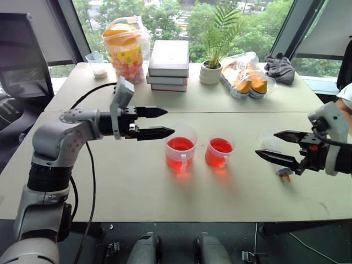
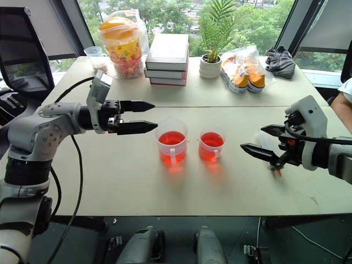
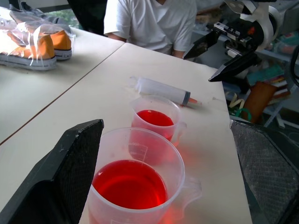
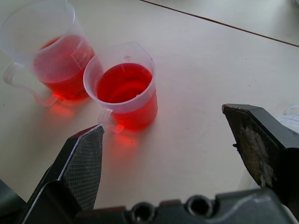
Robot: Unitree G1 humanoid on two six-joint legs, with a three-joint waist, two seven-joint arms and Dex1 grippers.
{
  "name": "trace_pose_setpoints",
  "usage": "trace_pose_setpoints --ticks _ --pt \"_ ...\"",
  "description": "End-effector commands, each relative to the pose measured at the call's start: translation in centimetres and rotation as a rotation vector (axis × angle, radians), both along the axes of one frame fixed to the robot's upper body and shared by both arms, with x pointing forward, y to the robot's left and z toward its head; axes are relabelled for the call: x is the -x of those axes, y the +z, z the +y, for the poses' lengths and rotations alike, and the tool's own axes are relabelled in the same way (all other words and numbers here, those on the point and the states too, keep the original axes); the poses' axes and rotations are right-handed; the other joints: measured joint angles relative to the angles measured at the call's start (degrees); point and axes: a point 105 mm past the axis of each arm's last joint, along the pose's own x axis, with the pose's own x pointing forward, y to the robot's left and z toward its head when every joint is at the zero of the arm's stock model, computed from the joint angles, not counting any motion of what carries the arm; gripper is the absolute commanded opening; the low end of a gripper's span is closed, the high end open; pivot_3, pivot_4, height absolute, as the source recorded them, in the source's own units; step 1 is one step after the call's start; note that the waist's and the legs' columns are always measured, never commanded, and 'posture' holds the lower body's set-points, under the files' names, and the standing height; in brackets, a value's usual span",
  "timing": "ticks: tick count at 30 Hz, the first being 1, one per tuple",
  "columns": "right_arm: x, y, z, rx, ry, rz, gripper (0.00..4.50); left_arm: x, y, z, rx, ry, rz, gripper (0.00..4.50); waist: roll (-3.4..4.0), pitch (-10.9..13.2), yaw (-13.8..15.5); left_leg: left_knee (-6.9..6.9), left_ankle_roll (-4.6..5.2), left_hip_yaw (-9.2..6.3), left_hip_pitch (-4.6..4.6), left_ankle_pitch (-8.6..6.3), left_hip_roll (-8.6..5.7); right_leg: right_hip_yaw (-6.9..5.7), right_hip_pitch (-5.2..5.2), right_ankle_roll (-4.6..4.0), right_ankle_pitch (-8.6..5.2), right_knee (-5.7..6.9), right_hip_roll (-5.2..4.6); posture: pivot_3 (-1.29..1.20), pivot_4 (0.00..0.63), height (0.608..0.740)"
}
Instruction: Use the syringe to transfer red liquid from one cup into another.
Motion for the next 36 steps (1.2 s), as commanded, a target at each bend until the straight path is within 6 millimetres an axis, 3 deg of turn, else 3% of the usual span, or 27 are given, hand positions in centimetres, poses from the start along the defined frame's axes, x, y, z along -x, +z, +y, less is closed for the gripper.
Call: trace_pose_setpoints --ticks 1,20,31,36 --pt "0.1 0.8 -0.2 0.023 -0.003 -0.041 4.45 0.1 1.0 0.1 0.008 -0.001 -0.055 4.50 0.00 0.0 0.0 0.00 0.00 0.00 0.00 0.00 0.00 0.00 0.00 0.00 0.00 0.00 0.01 0.00 0.150 0.740" --pt "-0.9 0.1 -2.2 0.038 -0.116 0.017 4.45 0.3 0.8 -0.1 0.038 -0.034 -0.051 4.50 0.00 0.0 0.0 0.02 0.00 0.01 0.01 0.00 0.00 0.01 0.01 0.00 0.00 0.00 0.04 0.00 0.150 0.740" --pt "-4.2 -0.9 -4.7 0.042 -0.353 0.138 4.45 0.4 1.2 -0.1 0.034 -0.038 -0.073 4.50 0.00 0.0 -0.1 0.01 0.00 0.02 0.01 0.00 0.00 0.02 -0.02 -0.01 0.00 0.00 -0.06 0.00 0.150 0.740" --pt "-6.1 -2.7 -5.5 0.062 -0.431 0.236 4.45 0.2 1.6 -0.3 0.046 -0.031 -0.090 4.50 0.00 0.0 -0.1 0.00 0.00 0.03 0.00 0.00 0.00 0.03 -0.04 -0.01 0.00 -0.01 -0.07 0.00 0.150 0.740"
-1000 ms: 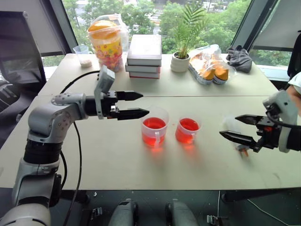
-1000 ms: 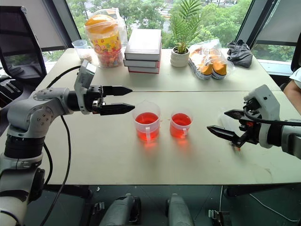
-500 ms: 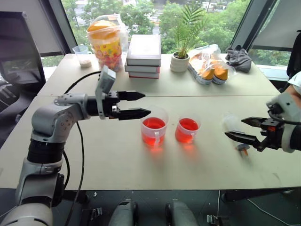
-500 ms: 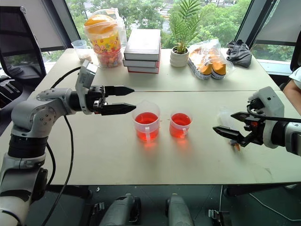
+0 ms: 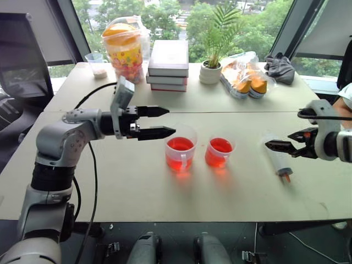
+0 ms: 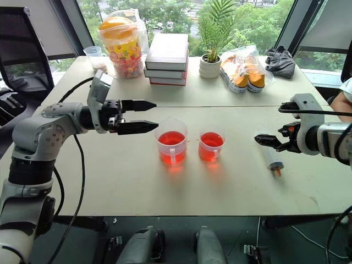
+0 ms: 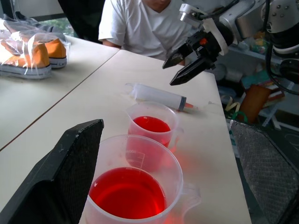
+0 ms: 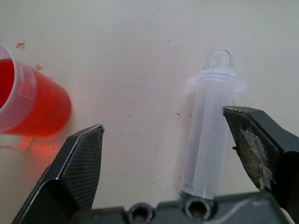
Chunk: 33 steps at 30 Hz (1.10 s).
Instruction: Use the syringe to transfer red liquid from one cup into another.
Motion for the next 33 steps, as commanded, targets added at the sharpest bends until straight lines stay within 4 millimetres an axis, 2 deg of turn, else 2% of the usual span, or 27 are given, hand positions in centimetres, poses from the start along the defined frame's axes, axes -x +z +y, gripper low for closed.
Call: trace_pose_setpoints --ticks 1,7,14,16,18,21,22,24,28,29,31,33 --pt "-1.1 -0.9 -0.9 0.035 -0.066 0.046 4.45 0.1 1.6 0.1 0.026 0.007 -0.071 4.50 0.00 0.0 0.0 0.00 0.00 0.00 0.01 0.00 0.00 0.00 0.01 0.00 0.00 0.00 0.00 0.00 0.150 0.740" --pt "-3.5 -3.4 -1.6 0.018 -0.130 0.130 4.45 0.2 1.8 0.0 0.046 0.025 -0.070 4.50 0.00 0.0 -0.1 -0.01 0.00 0.03 -0.02 0.00 -0.01 0.01 -0.04 0.01 0.00 0.01 0.07 0.00 0.150 0.740" --pt "-4.8 -5.7 -1.6 0.022 -0.120 0.198 4.45 0.5 1.6 0.2 0.046 0.051 -0.062 4.50 0.00 0.0 0.0 -0.03 0.00 0.03 -0.04 0.00 -0.01 0.01 -0.06 0.01 0.01 0.01 0.10 0.00 0.150 0.740" --pt "-5.0 -6.0 -1.5 0.025 -0.111 0.206 3.94 0.5 1.6 0.3 0.044 0.056 -0.062 4.50 0.00 0.0 0.0 -0.03 0.00 0.03 -0.04 0.00 -0.01 0.01 -0.06 0.01 0.01 0.01 0.10 0.00 0.150 0.740" --pt "-5.1 -6.3 -1.6 0.028 -0.108 0.212 3.22 0.3 1.6 0.3 0.043 0.065 -0.062 4.50 0.00 0.0 -0.1 -0.03 0.00 0.03 -0.03 0.00 -0.02 0.01 -0.06 0.01 0.01 0.01 0.10 0.00 0.150 0.740" --pt "-5.1 -6.6 -1.6 0.033 -0.094 0.224 1.63 0.2 1.7 0.2 0.039 0.066 -0.065 4.50 0.00 0.0 -0.1 -0.03 0.00 0.03 -0.03 0.00 -0.02 0.01 -0.06 0.01 0.01 0.01 0.12 0.00 0.150 0.740" --pt "-5.0 -6.6 -1.7 0.034 -0.091 0.225 1.39 0.1 1.7 0.2 0.038 0.067 -0.066 4.50 0.00 0.0 -0.1 -0.03 0.00 0.03 -0.03 0.00 -0.02 0.01 -0.06 0.01 0.01 0.01 0.13 0.00 0.150 0.740" --pt "-5.0 -6.5 -1.7 0.036 -0.091 0.221 1.38 0.1 1.8 0.3 0.038 0.068 -0.069 4.50 0.00 0.0 -0.1 -0.03 0.00 0.03 -0.03 0.00 -0.01 0.01 -0.06 0.01 0.01 0.01 0.13 0.00 0.150 0.740" --pt "-5.4 -4.0 -1.6 0.082 -0.052 0.116 1.38 -0.1 2.1 0.3 0.038 0.067 -0.074 4.50 0.00 0.0 0.0 -0.03 0.00 0.03 -0.03 0.00 -0.01 0.01 -0.06 0.01 0.01 0.02 0.13 0.00 0.150 0.740" --pt "-5.7 -2.5 -1.0 0.083 -0.019 0.037 1.38 -0.1 2.3 0.4 0.039 0.068 -0.076 4.50 0.01 0.0 0.0 -0.03 0.00 0.03 -0.03 0.00 -0.01 0.01 -0.07 0.01 0.01 0.02 0.12 0.00 0.150 0.740" --pt "-6.3 1.8 1.4 0.061 0.120 -0.221 1.38 -0.3 2.7 0.6 0.044 0.071 -0.081 4.50 0.01 0.0 0.0 -0.04 0.00 0.03 -0.04 0.00 -0.01 0.01 -0.09 0.01 0.01 0.02 0.13 0.00 0.150 0.740" --pt "-5.6 5.2 3.8 0.009 0.217 -0.398 1.38 -0.4 3.0 0.8 0.047 0.072 -0.084 4.50 0.02 0.0 0.0 -0.06 0.00 0.03 -0.05 0.00 -0.01 0.01 -0.12 0.02 0.01 0.03 0.13 0.00 0.150 0.740"
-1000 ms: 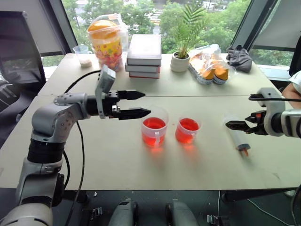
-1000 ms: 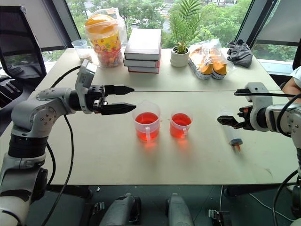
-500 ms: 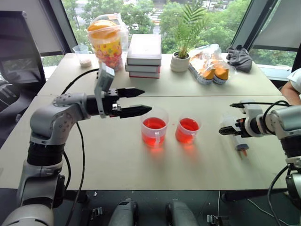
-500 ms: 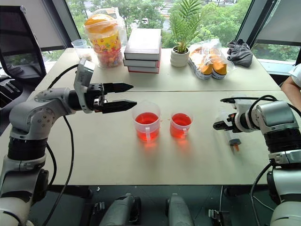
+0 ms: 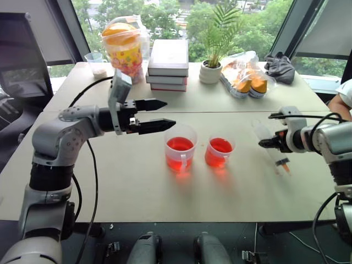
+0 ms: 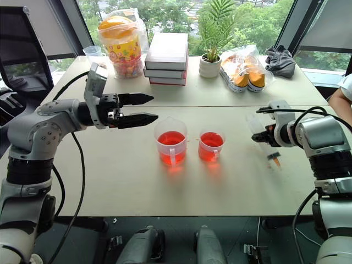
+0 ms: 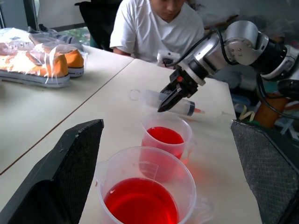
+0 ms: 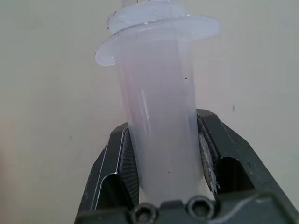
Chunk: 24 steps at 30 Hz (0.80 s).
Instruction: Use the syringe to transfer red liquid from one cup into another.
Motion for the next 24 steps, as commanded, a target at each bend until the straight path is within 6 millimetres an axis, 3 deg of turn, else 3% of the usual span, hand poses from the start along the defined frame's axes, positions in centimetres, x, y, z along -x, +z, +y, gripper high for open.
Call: trace_pose_setpoints --ticks 1,4,7,10,14,18,24 --pt "0.8 8.7 4.1 -0.083 0.202 -0.404 1.38 0.1 1.9 0.4 0.014 -0.004 -0.065 4.50 0.00 0.0 -0.1 0.00 0.00 -0.01 0.00 0.00 0.01 0.00 0.00 0.00 0.00 0.00 0.02 0.00 0.150 0.740" --pt "2.6 13.2 8.6 -0.270 0.374 -0.639 1.38 -0.1 2.4 0.6 0.013 -0.005 -0.068 4.50 -0.02 0.0 -0.3 0.00 0.00 -0.03 0.02 0.00 0.04 0.00 0.01 0.00 0.00 0.02 0.06 0.00 0.150 0.740" --pt "4.0 15.5 12.0 -0.471 0.489 -0.759 1.38 -0.2 2.7 0.7 0.006 -0.009 -0.076 4.50 -0.03 0.0 -0.2 0.02 -0.01 -0.05 0.05 0.01 0.06 0.00 0.00 0.00 0.00 0.13 0.06 0.00 0.150 0.740" --pt "5.0 16.1 15.0 -0.615 0.594 -0.865 1.38 -0.3 3.1 0.8 0.001 -0.011 -0.081 4.50 -0.04 0.0 0.0 0.02 -0.01 -0.06 0.05 0.01 0.05 -0.02 0.01 0.00 0.00 0.14 0.02 0.00 0.150 0.740" --pt "5.5 15.2 17.3 -0.757 0.671 -0.885 1.38 -0.2 3.5 0.9 -0.005 -0.022 -0.088 4.50 -0.04 0.0 0.1 0.03 -0.01 -0.05 0.01 0.01 -0.01 -0.04 0.00 0.00 0.00 0.10 -0.06 0.00 0.150 0.740" --pt "4.9 11.2 20.2 -0.805 0.741 -0.817 1.38 0.4 4.3 1.5 -0.030 -0.042 -0.093 4.50 -0.05 0.0 -0.2 0.02 -0.01 -0.03 0.01 0.01 -0.06 -0.03 0.01 0.00 0.00 0.07 -0.10 0.00 0.150 0.740" --pt "4.6 5.6 21.8 -0.722 0.797 -0.750 1.38 0.5 4.8 1.7 -0.047 -0.053 -0.096 4.50 -0.04 0.0 -0.3 0.00 -0.01 -0.03 0.02 0.01 -0.02 -0.03 -0.03 0.00 0.00 0.12 0.01 0.00 0.150 0.740"
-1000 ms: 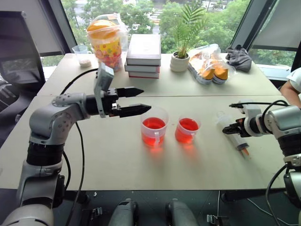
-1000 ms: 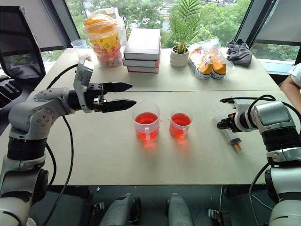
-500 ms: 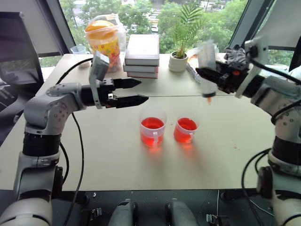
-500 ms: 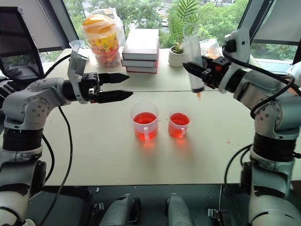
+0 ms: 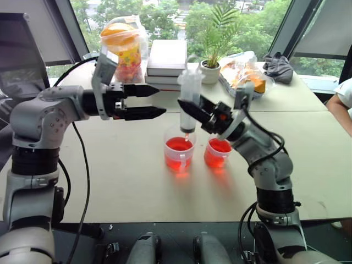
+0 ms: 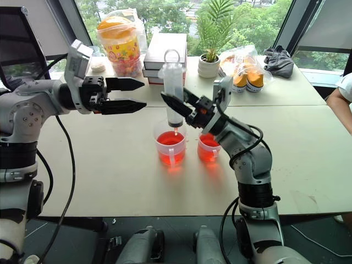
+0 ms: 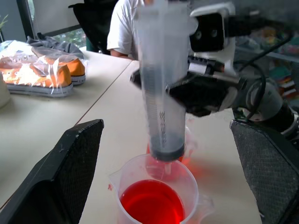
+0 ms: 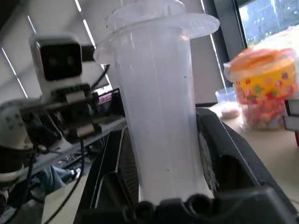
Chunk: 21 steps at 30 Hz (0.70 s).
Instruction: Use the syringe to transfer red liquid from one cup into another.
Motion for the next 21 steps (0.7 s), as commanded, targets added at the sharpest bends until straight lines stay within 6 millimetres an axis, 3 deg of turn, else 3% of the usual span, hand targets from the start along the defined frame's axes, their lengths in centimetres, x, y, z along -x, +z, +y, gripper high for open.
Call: trace_pose_setpoints --ticks 1,8,21 --pt "0.6 -0.6 0.7 0.028 0.029 -0.084 1.38 0.2 1.5 0.0 0.013 -0.009 -0.050 4.50 0.00 0.0 0.0 0.01 0.00 0.00 0.00 0.00 0.00 0.00 0.00 0.00 0.00 0.00 0.00 0.00 0.150 0.740" --pt "0.6 -3.4 1.1 0.086 0.023 -0.067 1.38 -0.2 1.1 -1.1 0.017 -0.016 -0.050 4.50 0.00 0.0 0.1 0.03 -0.01 -0.01 0.01 0.00 0.00 0.00 0.00 0.00 0.00 0.03 0.00 0.00 0.150 0.740" --pt "0.7 -4.1 1.4 0.124 0.014 -0.070 1.38 -0.5 -1.3 -3.2 0.015 -0.043 0.003 4.50 0.00 0.0 0.1 0.04 -0.03 -0.01 0.03 0.02 0.01 0.02 0.00 0.00 0.00 0.09 0.00 0.00 0.150 0.740"
